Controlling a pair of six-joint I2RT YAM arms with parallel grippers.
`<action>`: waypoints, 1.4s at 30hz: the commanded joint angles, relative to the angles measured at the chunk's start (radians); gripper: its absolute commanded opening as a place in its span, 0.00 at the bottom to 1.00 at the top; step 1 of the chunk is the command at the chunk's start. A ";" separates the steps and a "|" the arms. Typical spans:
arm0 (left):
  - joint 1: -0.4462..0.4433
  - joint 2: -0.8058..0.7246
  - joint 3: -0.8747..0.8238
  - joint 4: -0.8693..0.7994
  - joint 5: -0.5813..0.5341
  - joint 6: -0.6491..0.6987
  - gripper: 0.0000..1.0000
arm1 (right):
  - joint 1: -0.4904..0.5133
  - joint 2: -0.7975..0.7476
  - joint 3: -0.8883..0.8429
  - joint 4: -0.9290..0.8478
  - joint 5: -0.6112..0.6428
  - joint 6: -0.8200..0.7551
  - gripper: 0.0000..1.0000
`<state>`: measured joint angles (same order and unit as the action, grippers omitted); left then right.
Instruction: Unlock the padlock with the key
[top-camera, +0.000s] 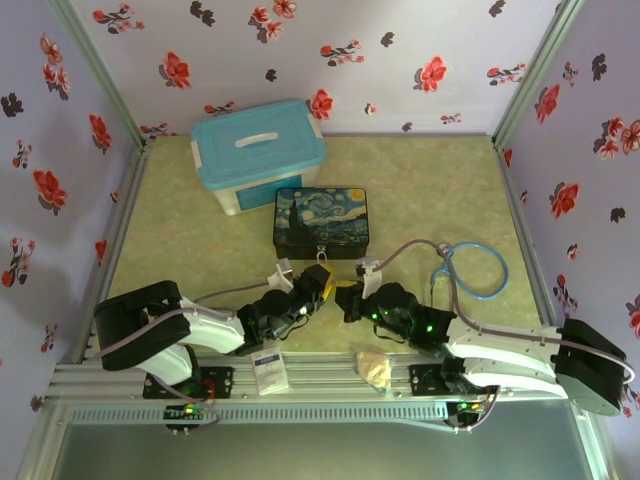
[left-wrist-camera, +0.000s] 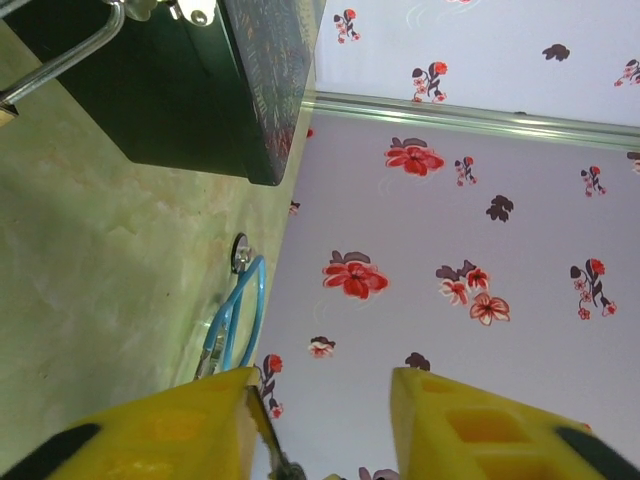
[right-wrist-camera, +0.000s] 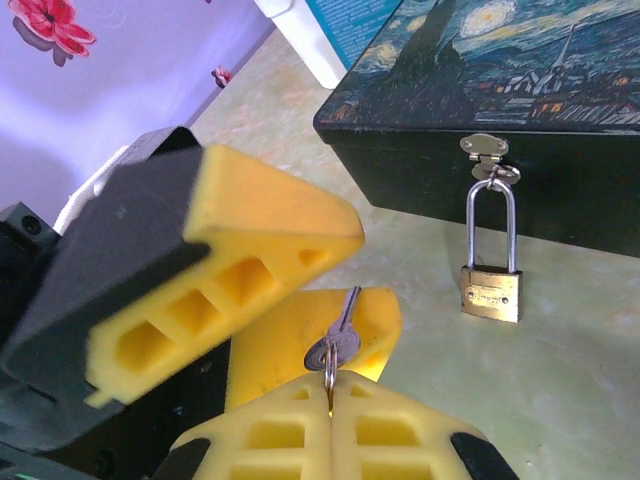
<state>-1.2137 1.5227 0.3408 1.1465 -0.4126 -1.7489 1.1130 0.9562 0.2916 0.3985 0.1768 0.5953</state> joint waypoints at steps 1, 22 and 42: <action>-0.004 0.003 0.005 0.012 -0.023 0.048 0.33 | 0.007 -0.029 -0.019 -0.033 0.034 0.006 0.00; -0.001 -0.017 0.039 -0.043 0.010 0.196 0.00 | 0.005 -0.194 -0.050 -0.115 0.080 0.042 0.62; 0.013 -0.162 0.128 -0.016 0.153 0.648 0.00 | -0.236 -0.266 -0.198 0.485 -0.354 0.406 0.88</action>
<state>-1.1995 1.3918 0.4393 1.0992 -0.2867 -1.1885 0.8925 0.6575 0.1219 0.7124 -0.0982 0.9413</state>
